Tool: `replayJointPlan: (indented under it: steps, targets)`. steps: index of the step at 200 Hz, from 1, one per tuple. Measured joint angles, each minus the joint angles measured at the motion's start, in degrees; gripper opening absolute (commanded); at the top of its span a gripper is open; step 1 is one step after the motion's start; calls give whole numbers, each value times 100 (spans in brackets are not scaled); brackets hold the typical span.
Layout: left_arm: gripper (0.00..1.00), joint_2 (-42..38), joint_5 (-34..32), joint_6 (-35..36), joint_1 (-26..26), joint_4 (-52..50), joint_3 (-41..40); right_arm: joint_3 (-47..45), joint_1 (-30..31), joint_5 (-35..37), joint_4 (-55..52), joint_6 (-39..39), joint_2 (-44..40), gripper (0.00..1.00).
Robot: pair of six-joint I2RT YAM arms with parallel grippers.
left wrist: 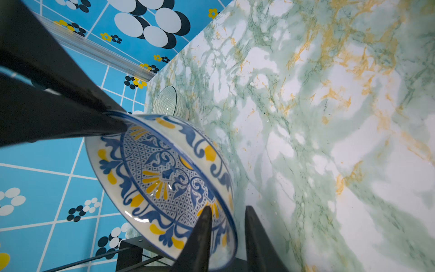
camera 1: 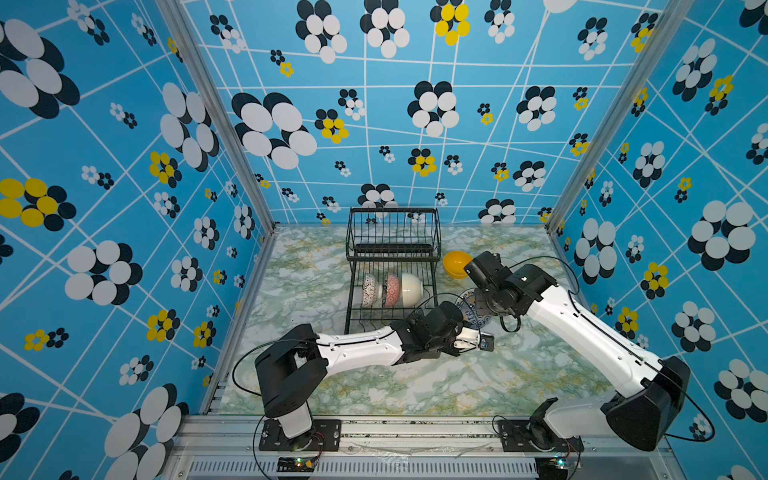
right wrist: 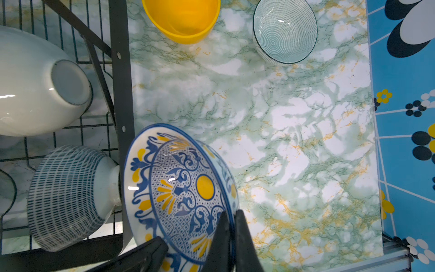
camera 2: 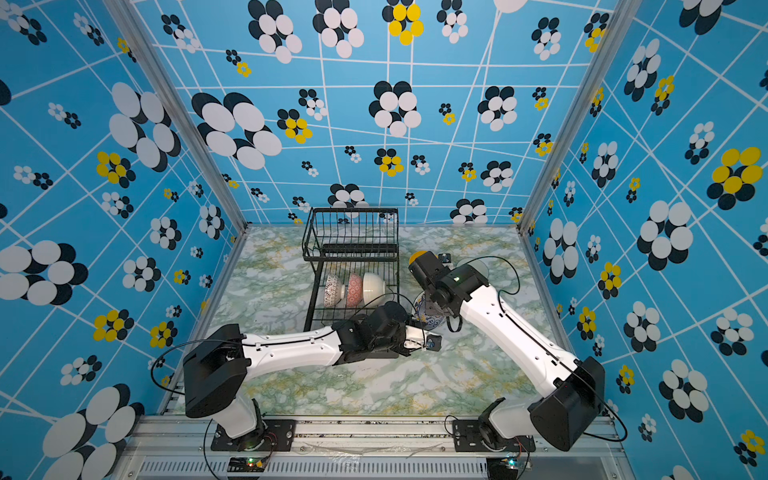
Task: Load bowls into a dish rack
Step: Place the bowl in the dish rack.
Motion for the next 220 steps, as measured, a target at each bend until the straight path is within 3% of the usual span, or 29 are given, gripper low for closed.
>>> replayJointPlan:
  steps: [71,152,220]
  targets:
    - [20,422,-529,245,-138,-256,367,0,0,26,-2,4,0,0]
    - [22,485,-994,273,-236,-345,452,0,9,133,-22,28,0,0]
    - [13,485,-1075,214,-236,-352,472,-2,9,138,-20,48,0,0]
